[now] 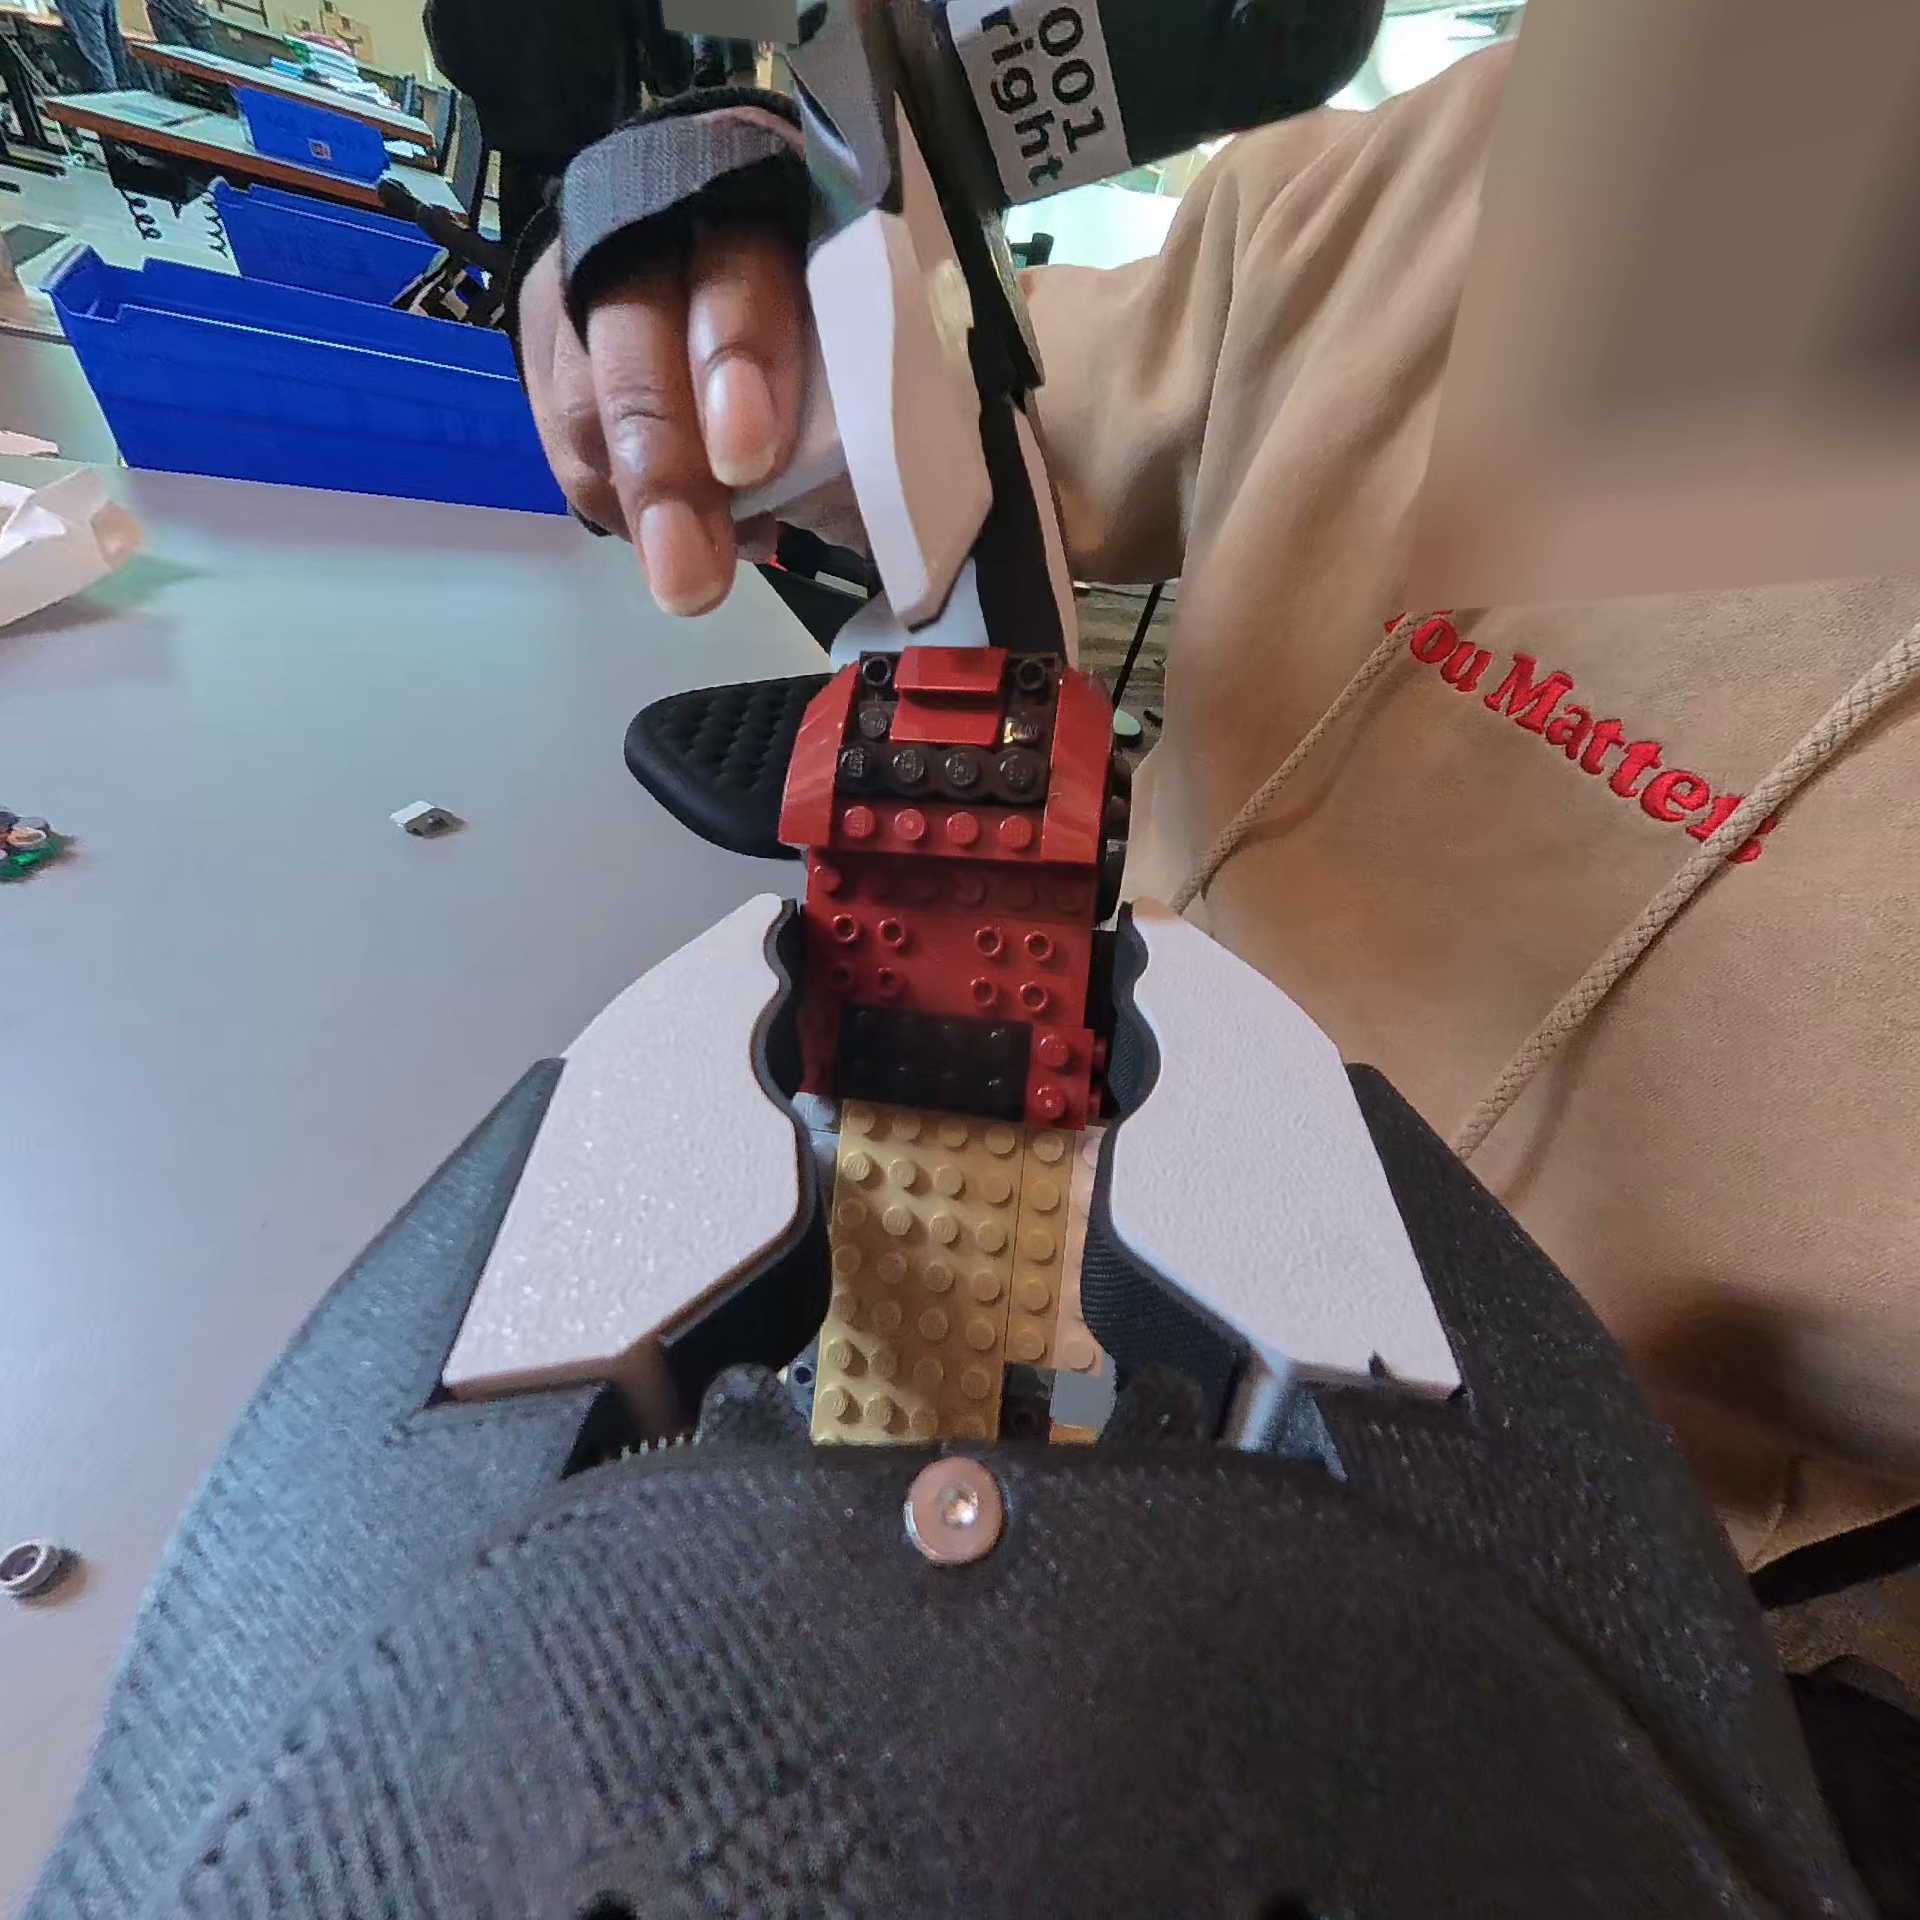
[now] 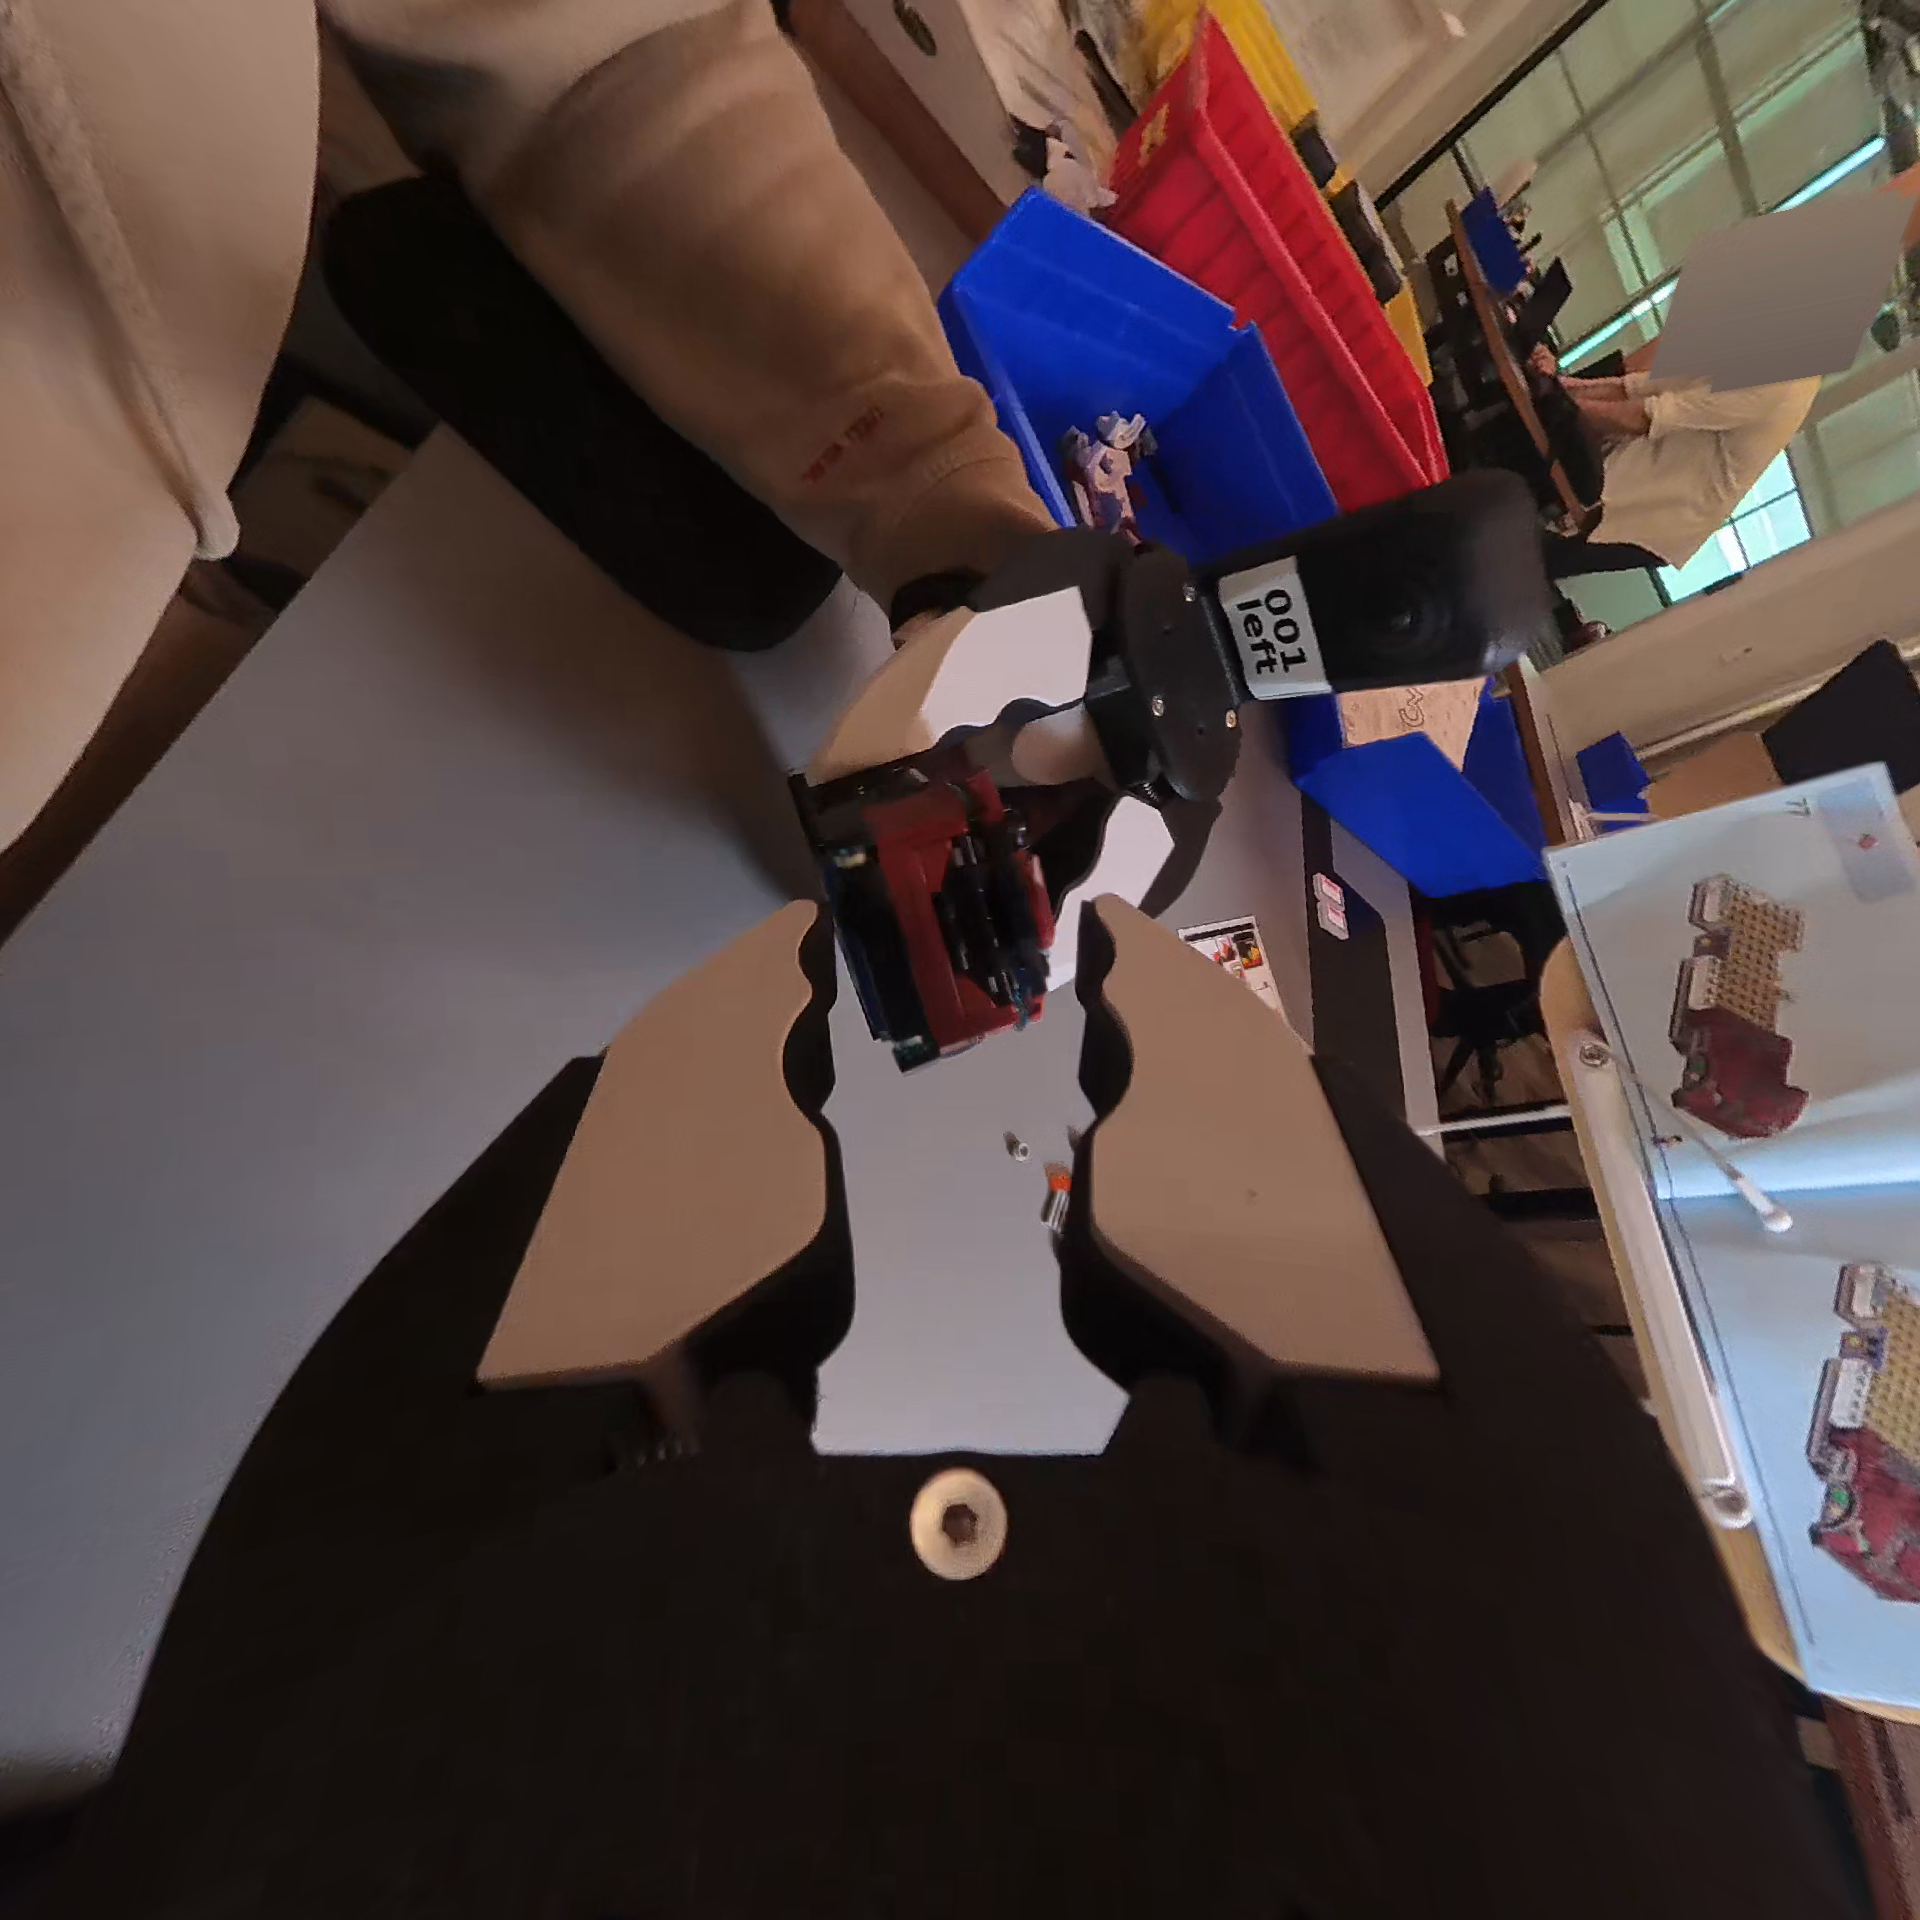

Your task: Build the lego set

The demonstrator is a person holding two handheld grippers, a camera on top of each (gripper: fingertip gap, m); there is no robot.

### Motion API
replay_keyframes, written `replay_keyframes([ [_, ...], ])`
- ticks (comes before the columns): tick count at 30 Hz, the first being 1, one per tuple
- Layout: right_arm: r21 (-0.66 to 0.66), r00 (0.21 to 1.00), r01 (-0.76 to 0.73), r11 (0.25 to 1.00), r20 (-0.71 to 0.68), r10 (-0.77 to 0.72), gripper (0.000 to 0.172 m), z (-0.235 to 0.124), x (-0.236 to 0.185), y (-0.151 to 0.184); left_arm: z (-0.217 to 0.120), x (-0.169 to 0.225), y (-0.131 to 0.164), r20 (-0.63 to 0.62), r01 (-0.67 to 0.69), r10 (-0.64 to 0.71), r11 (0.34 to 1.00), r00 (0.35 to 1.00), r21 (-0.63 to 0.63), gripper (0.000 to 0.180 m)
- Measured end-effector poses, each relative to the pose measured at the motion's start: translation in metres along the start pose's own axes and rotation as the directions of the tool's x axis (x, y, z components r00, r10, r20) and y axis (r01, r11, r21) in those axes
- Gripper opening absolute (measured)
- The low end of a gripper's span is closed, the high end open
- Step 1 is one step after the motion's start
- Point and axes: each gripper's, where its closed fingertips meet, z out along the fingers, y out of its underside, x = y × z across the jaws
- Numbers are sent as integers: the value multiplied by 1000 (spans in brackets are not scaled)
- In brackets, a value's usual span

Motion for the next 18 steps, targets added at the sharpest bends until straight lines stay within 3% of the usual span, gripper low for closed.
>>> replay_keyframes([
  [10,-37,994,108,993,36,-107,43,16,-5,0,-1,2,2,-23,33,-33,999,999,-11,57],
  [18,-10,998,46,999,45,-45,42,19,-4,-2,-5,6,1,-68,71,-70,997,995,13,57],
])
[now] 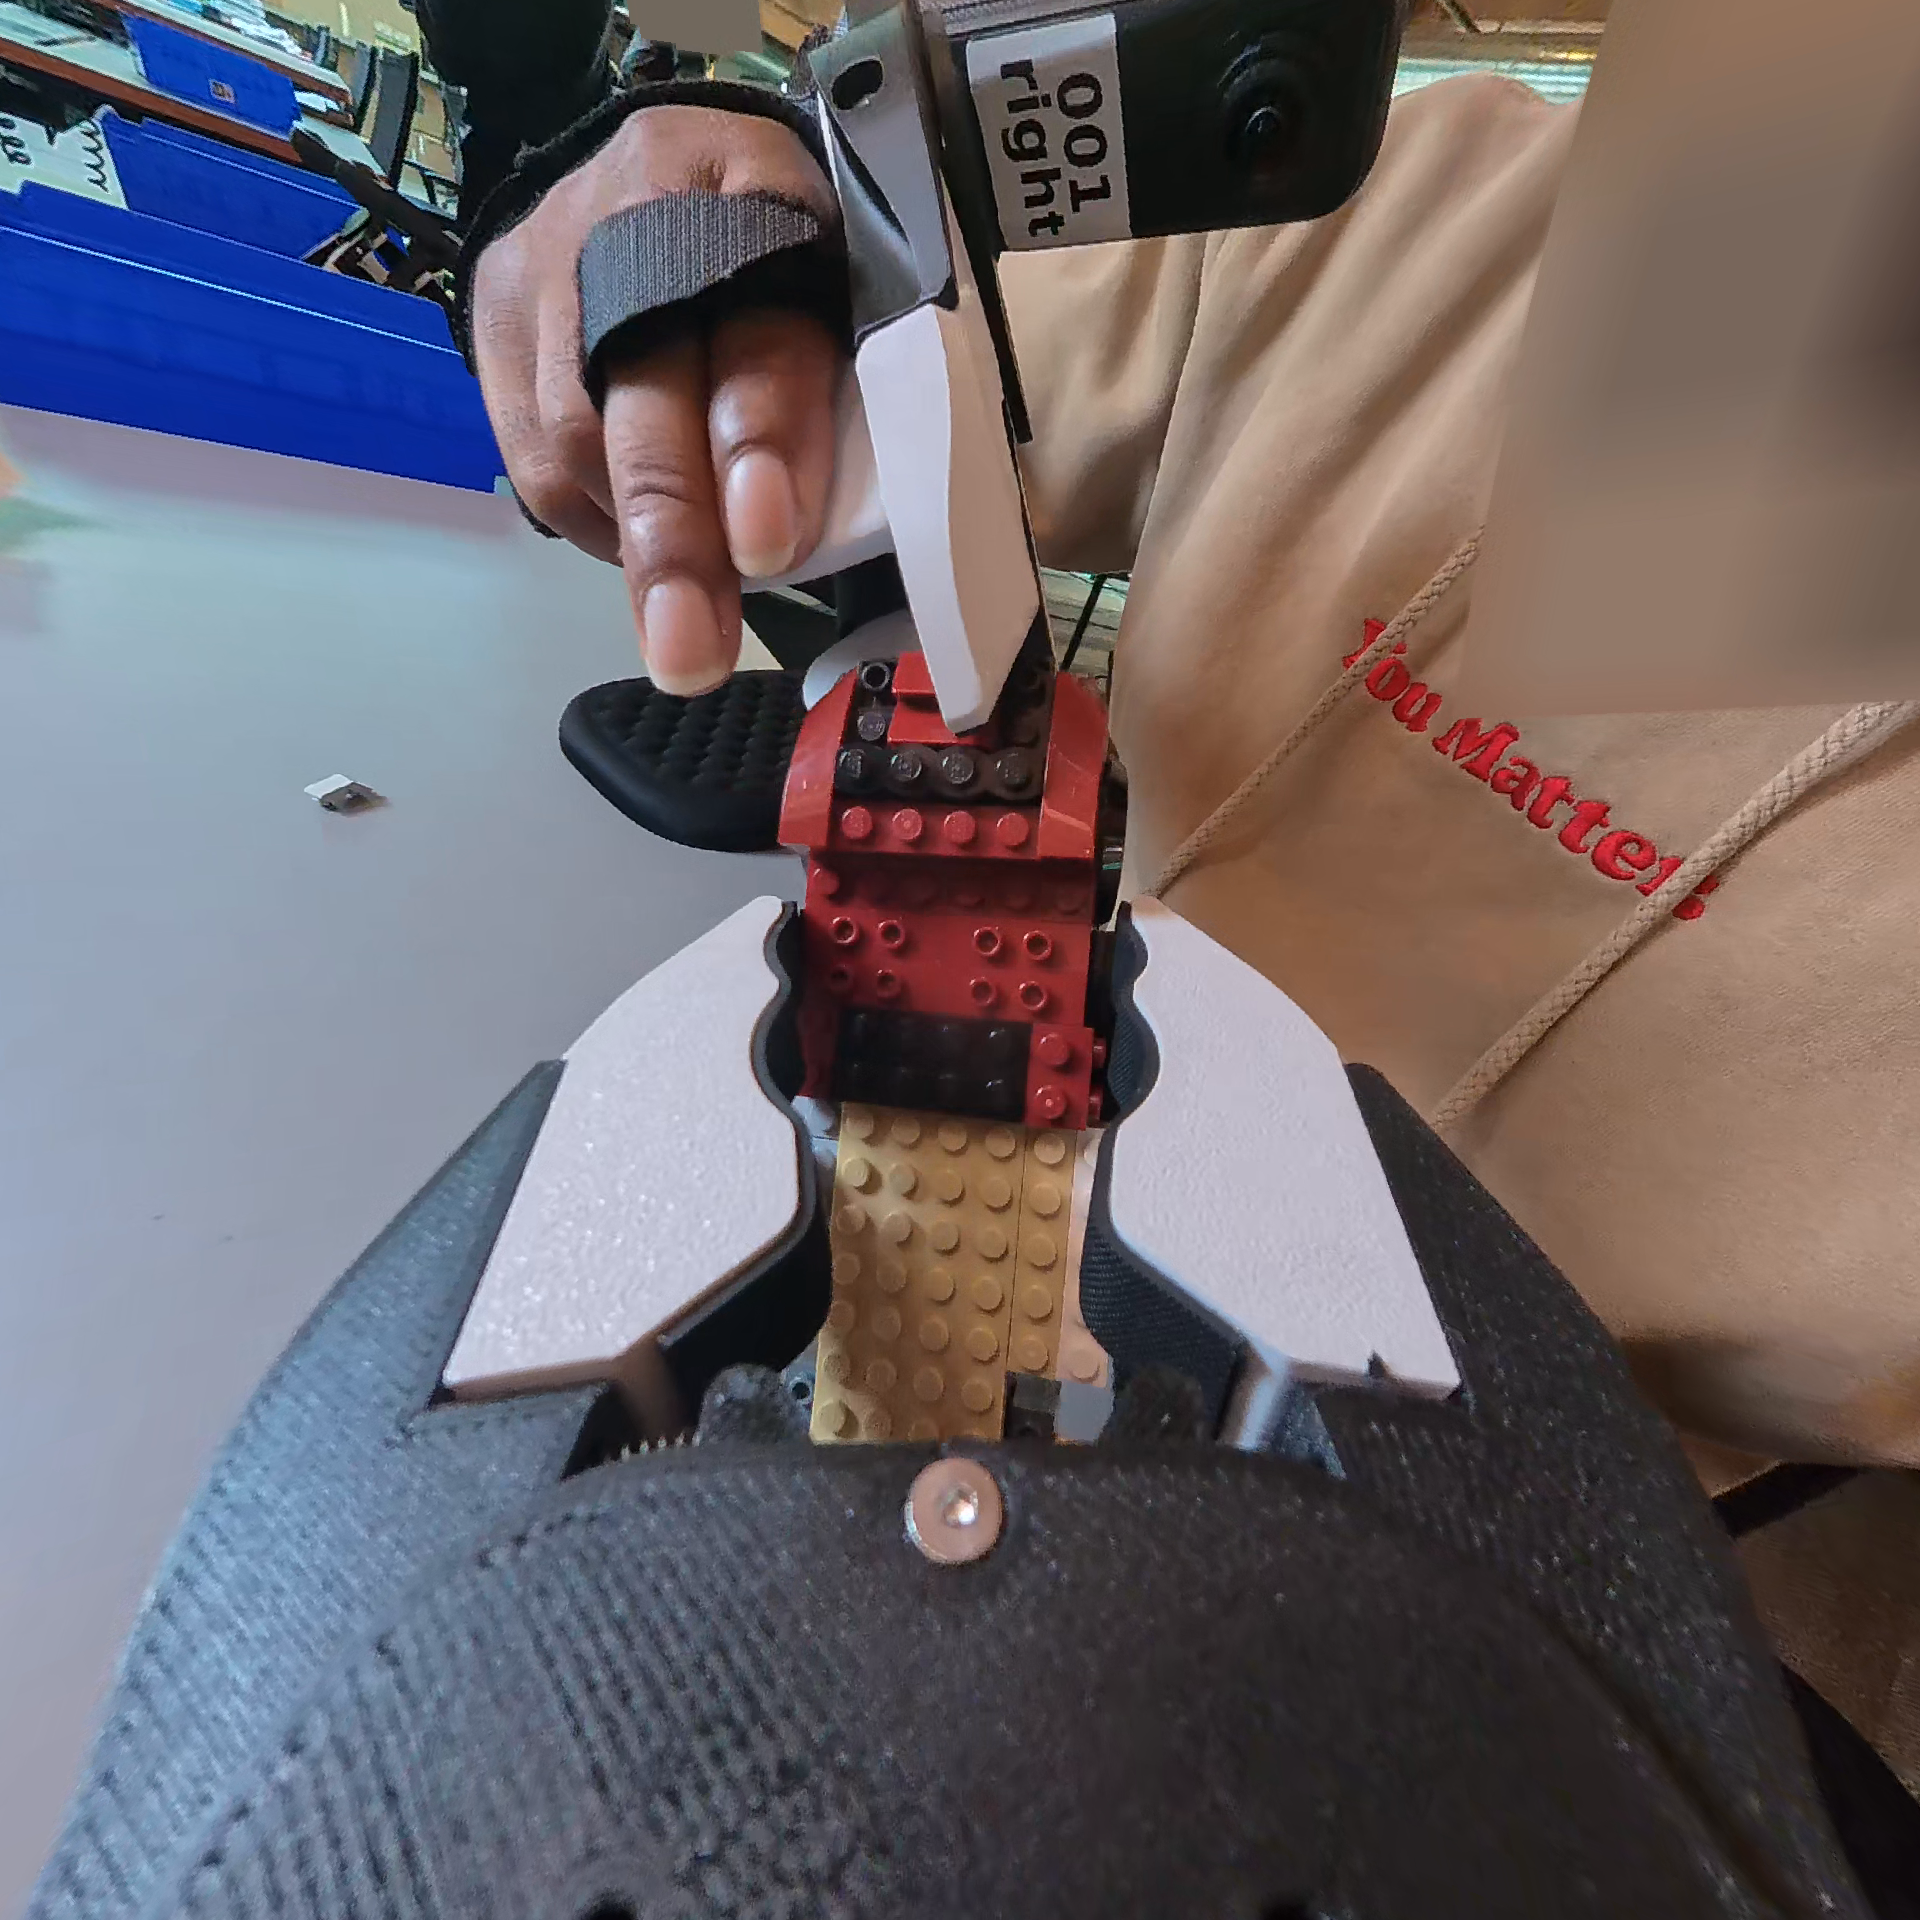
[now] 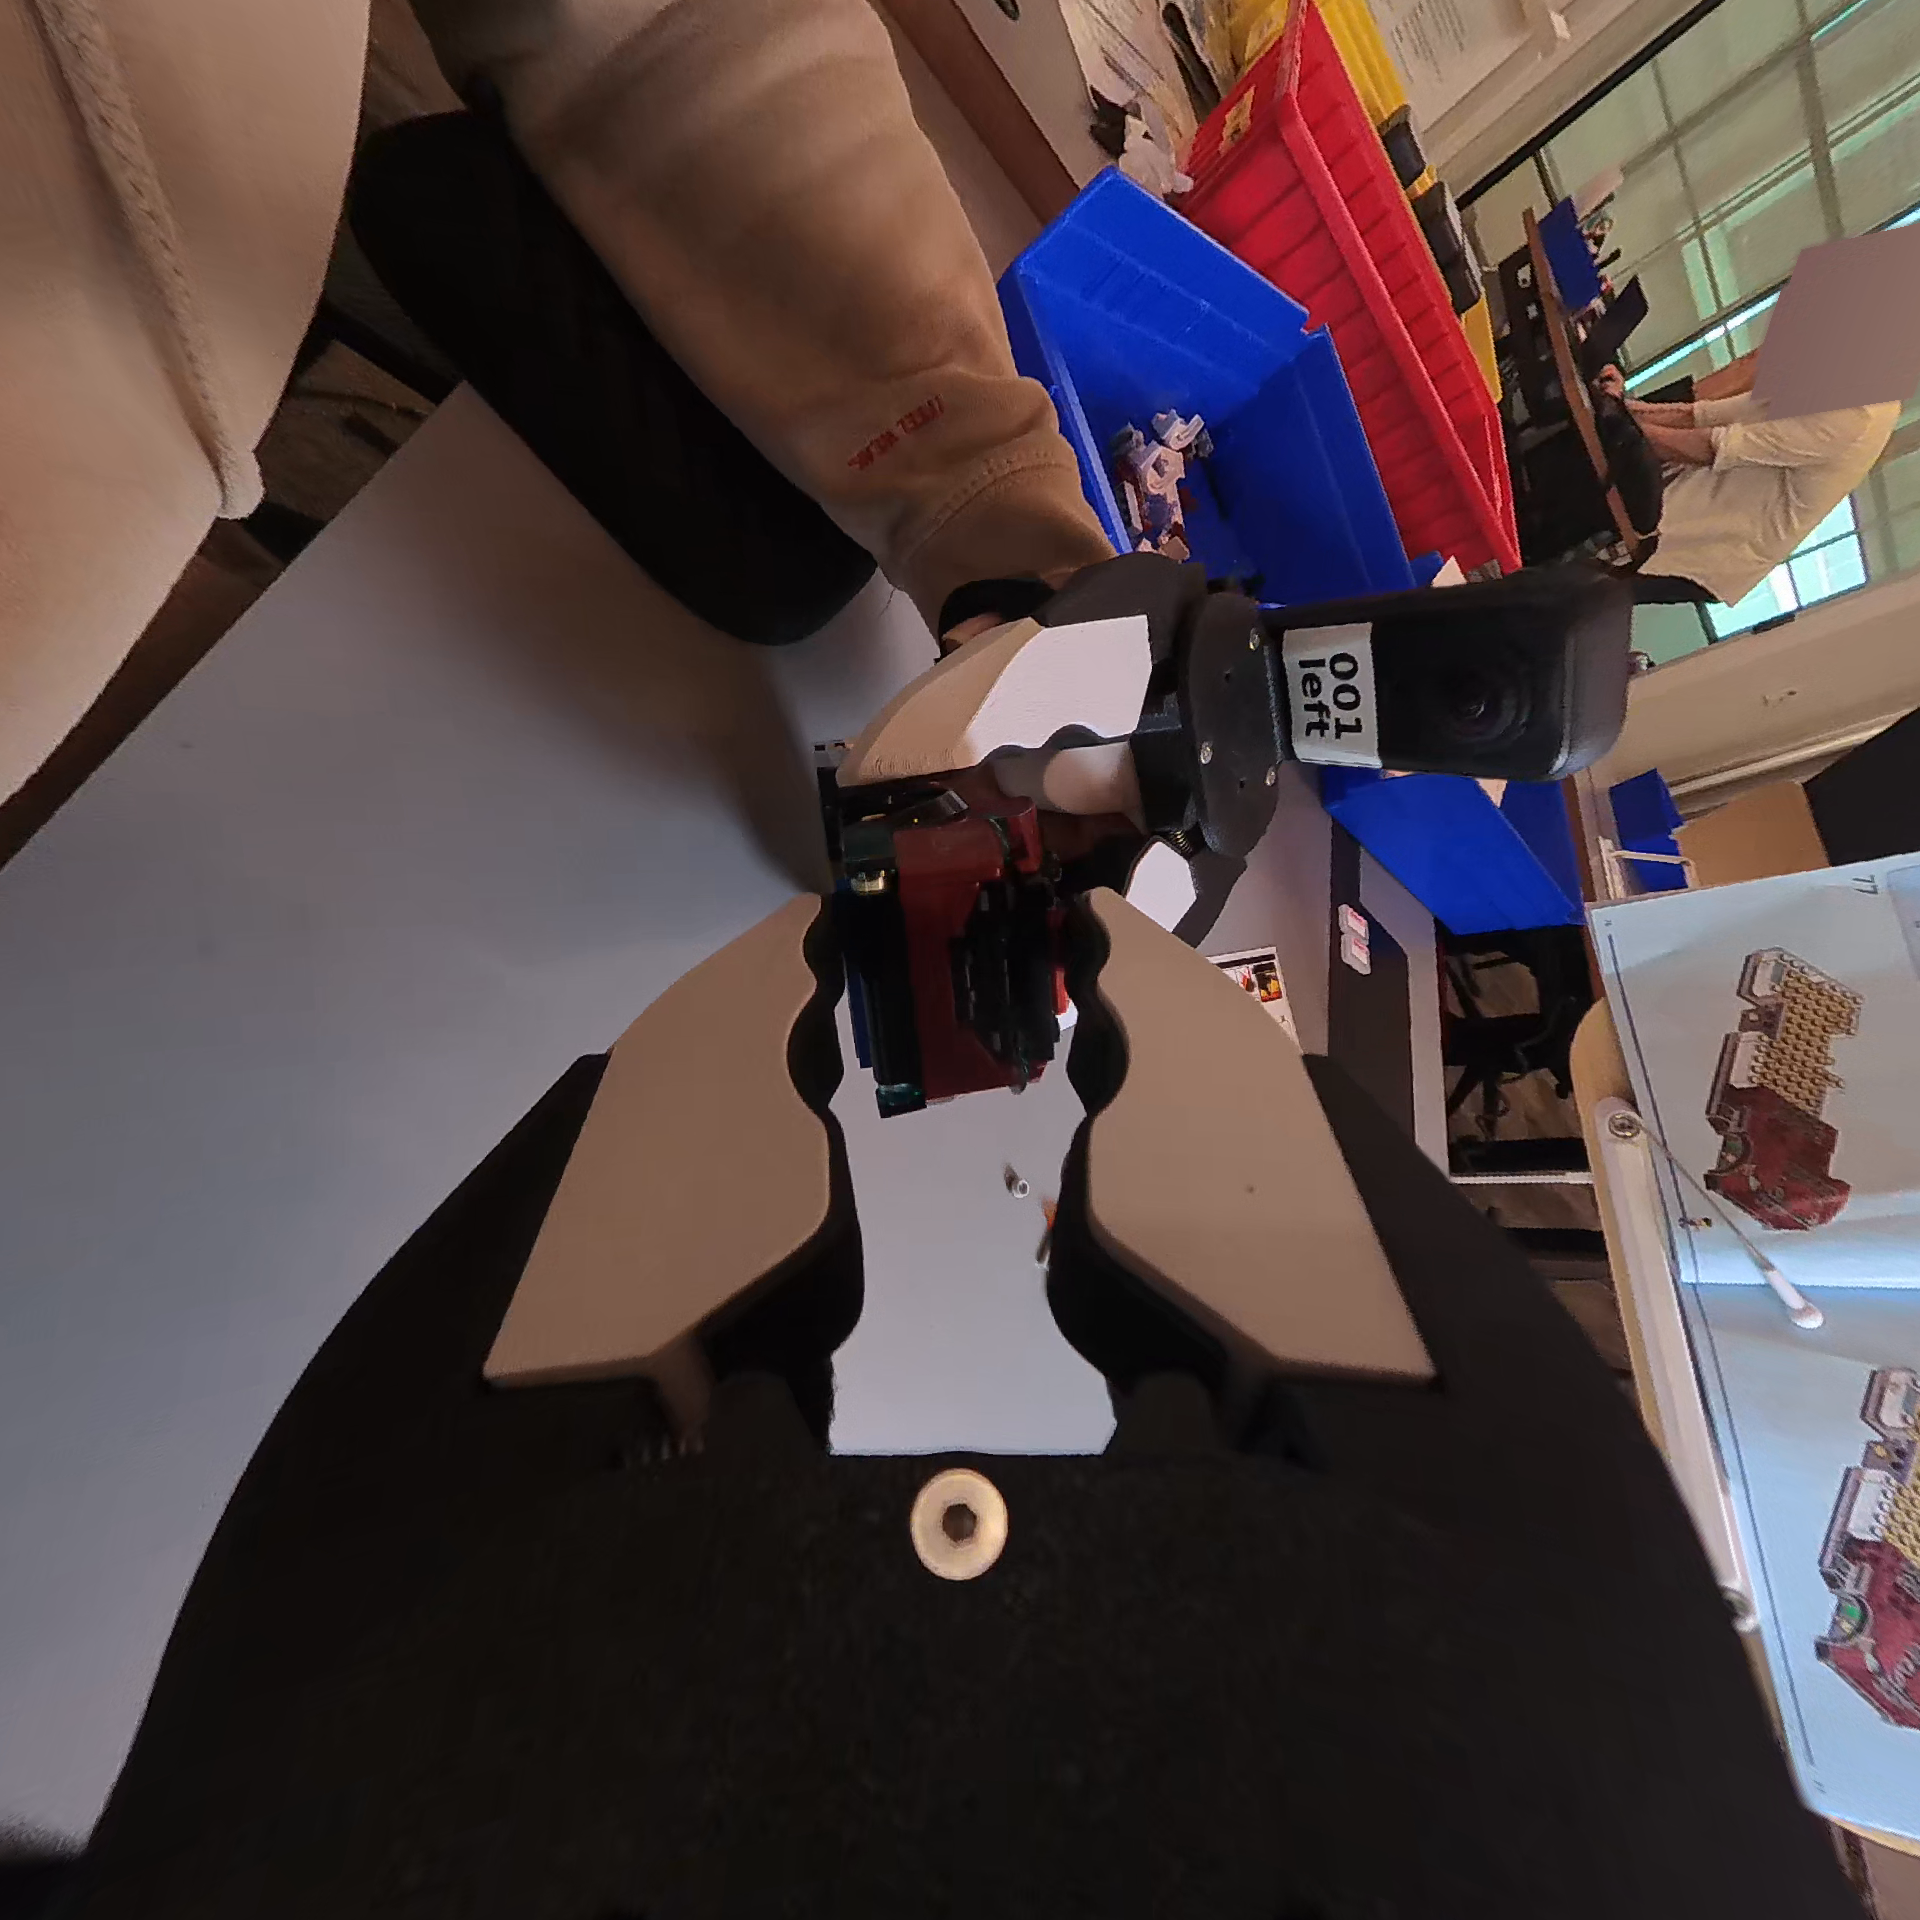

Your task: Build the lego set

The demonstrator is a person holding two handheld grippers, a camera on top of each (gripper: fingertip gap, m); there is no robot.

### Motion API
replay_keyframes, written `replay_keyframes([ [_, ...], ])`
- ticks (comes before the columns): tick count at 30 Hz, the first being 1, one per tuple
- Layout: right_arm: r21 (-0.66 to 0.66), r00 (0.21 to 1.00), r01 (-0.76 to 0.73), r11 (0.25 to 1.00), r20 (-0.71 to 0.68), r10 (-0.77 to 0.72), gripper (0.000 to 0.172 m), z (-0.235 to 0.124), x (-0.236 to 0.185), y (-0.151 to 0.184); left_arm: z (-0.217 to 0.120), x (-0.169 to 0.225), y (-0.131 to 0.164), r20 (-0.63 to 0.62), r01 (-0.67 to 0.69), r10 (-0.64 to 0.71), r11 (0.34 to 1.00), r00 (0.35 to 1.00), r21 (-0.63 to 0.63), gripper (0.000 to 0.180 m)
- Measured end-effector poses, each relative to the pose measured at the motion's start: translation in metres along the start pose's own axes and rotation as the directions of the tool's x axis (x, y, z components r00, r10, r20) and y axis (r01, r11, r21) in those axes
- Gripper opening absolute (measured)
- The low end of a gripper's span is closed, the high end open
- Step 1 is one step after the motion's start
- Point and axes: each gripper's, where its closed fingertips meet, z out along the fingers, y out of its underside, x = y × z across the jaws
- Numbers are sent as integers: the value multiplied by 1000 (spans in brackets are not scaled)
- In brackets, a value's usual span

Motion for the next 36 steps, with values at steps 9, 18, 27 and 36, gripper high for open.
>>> replay_keyframes([
  [9,28,999,-39,999,16,39,42,1,1,-3,-1,3,-1,-26,17,-16,1000,1000,14,57],
  [18,10,999,-45,999,-10,45,52,-4,7,0,-7,2,-3,-30,30,-29,998,999,47,57],
  [27,-4,1000,-7,1000,-17,7,40,-2,7,0,-6,5,-3,-59,41,-37,997,998,58,57],
  [36,4,999,-21,1000,-32,21,40,-1,7,2,-7,3,-3,-49,46,-43,998,998,53,57],
])
